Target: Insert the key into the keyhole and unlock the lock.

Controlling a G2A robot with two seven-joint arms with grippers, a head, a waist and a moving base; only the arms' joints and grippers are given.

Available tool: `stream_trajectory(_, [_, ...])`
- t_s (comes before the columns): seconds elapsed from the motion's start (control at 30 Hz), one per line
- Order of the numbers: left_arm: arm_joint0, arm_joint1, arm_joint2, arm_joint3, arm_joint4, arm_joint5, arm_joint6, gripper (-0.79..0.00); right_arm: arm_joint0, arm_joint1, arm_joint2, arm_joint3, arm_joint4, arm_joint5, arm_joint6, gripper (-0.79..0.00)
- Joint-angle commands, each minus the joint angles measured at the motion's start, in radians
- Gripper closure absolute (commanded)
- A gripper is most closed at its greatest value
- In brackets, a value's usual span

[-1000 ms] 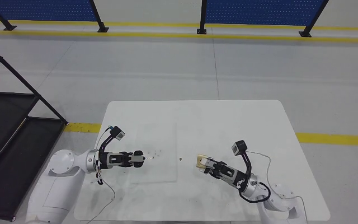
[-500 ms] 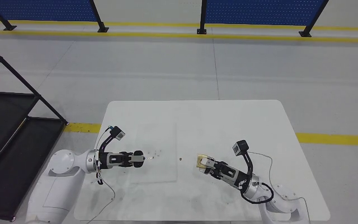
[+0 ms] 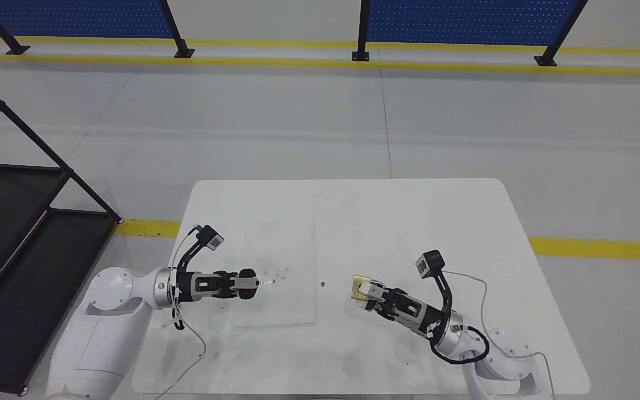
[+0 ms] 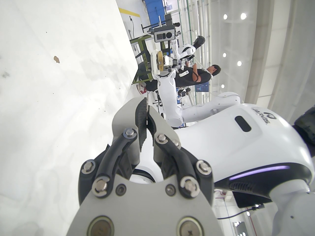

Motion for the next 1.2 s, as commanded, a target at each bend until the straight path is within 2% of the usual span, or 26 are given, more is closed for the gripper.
stream_trajectory(0.0, [0.004, -0.001, 0.007, -0.005, -0.003, 0.003, 0.014, 0.000, 0.000, 0.000, 0.000, 0.000, 0.000, 0.000, 0.000, 0.000])
stream_trajectory(0.07, [0.019, -0.006, 0.043, -0.032, -0.016, -0.003, 0.040, 0.000, 0.000, 0.000, 0.000, 0.000, 0.000, 0.000, 0.000, 0.000])
stream_trajectory(0.23, [0.040, -0.022, 0.132, -0.072, -0.013, -0.088, 0.154, 0.000, 0.000, 0.000, 0.000, 0.000, 0.000, 0.000, 0.000, 0.000])
stream_trajectory(0.37, [0.033, -0.033, 0.202, -0.082, -0.004, -0.127, 0.216, 0.000, 0.000, 0.000, 0.000, 0.000, 0.000, 0.000, 0.000, 0.000])
stream_trajectory(0.57, [-0.009, -0.041, 0.274, -0.082, 0.021, -0.120, 0.246, 0.000, 0.000, 0.000, 0.000, 0.000, 0.000, 0.000, 0.000, 0.000])
stream_trajectory(0.8, [-0.058, -0.047, 0.320, -0.087, 0.029, -0.090, 0.290, 0.000, 0.000, 0.000, 0.000, 0.000, 0.000, 0.000, 0.000, 0.000])
stream_trajectory(0.93, [-0.066, -0.048, 0.336, -0.079, 0.014, -0.050, 0.306, 0.000, 0.000, 0.000, 0.000, 0.000, 0.000, 0.000, 0.000, 0.000])
stream_trajectory(1.17, [-0.066, -0.048, 0.336, -0.079, 0.014, -0.050, 0.306, 0.000, 0.000, 0.000, 0.000, 0.000, 0.000, 0.000, 0.000, 0.000])
